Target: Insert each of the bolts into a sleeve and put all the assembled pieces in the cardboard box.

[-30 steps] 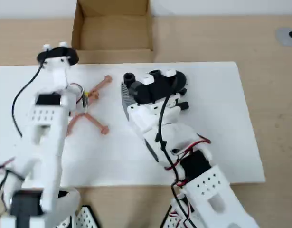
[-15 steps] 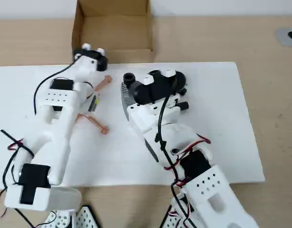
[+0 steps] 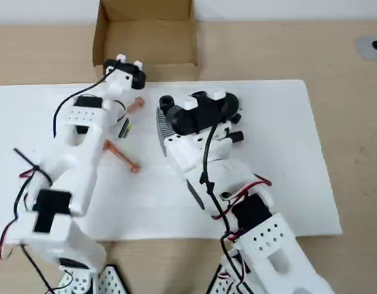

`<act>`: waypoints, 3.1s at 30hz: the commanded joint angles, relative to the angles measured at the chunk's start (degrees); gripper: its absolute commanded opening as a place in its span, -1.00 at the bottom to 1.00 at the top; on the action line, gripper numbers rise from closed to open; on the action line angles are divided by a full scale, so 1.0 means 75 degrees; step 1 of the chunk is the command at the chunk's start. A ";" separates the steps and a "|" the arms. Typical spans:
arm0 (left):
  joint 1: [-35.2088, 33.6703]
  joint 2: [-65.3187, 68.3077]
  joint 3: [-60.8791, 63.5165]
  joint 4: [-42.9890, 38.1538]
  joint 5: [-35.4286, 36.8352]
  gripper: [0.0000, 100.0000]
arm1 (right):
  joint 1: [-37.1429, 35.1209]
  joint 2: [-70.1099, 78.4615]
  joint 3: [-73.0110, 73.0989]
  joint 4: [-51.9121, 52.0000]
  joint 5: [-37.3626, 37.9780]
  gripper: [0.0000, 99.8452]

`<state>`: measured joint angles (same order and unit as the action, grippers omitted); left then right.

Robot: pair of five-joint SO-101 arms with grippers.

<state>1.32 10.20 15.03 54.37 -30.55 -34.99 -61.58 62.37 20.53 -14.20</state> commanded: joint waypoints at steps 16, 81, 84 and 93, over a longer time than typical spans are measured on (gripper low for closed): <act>-0.0656 0.3042 -0.3962 0.2086 -0.0305 -0.96 | 0.0111 -0.0076 -0.0006 -0.0211 0.0082 -0.98; 0.1242 -0.8715 -0.0070 0.0844 0.4841 -0.99 | -0.1506 -0.0029 0.0990 -0.2063 0.0680 -0.98; 0.1242 -0.8715 -0.0070 0.0821 0.4935 -0.99 | -0.1518 -0.0029 0.0990 -0.2063 0.0680 -0.98; 0.1817 -0.8715 -0.0457 0.0856 0.4911 -0.99 | -0.1518 -0.0053 0.1225 -0.2063 0.0680 -0.98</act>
<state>13.63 -54.24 15.30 61.85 6.29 -45.36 -61.58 71.69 6.64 -9.71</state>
